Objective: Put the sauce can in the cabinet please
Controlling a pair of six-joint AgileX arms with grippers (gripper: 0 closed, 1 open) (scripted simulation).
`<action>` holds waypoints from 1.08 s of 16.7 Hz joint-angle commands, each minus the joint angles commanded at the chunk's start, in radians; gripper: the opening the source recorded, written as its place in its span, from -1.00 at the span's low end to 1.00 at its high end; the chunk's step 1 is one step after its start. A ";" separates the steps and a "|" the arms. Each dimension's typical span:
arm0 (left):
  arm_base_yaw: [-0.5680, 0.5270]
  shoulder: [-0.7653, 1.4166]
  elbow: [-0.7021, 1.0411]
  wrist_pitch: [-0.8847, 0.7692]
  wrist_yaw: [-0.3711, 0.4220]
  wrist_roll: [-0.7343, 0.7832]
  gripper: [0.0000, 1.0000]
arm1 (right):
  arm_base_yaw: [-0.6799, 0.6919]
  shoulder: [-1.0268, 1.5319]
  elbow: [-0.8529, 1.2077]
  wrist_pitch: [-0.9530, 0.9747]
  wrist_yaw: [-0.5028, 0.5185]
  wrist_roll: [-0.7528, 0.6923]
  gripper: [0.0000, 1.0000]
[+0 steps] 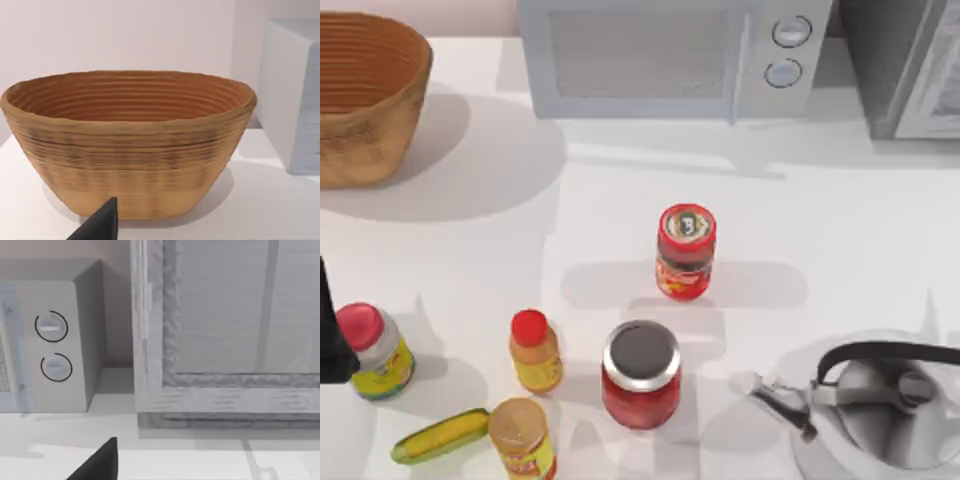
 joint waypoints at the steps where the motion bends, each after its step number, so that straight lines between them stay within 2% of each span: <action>1: 0.000 0.000 0.000 0.000 0.000 0.000 1.00 | 0.000 0.000 0.000 0.000 0.000 0.000 1.00; 5: 0.000 0.000 0.000 0.000 0.000 0.000 1.00 | -0.002 0.054 0.014 0.018 -0.022 -0.005 1.00; 8: 0.000 0.000 0.000 0.000 0.000 0.000 1.00 | 0.001 0.189 0.063 0.088 -0.085 -0.007 1.00; 12: 0.000 0.000 0.000 0.000 0.000 0.000 1.00 | 0.021 0.458 0.177 0.263 -0.224 0.002 1.00; 18: 0.000 0.000 0.000 0.000 0.000 0.000 1.00 | 0.071 0.979 0.392 0.608 -0.500 0.029 1.00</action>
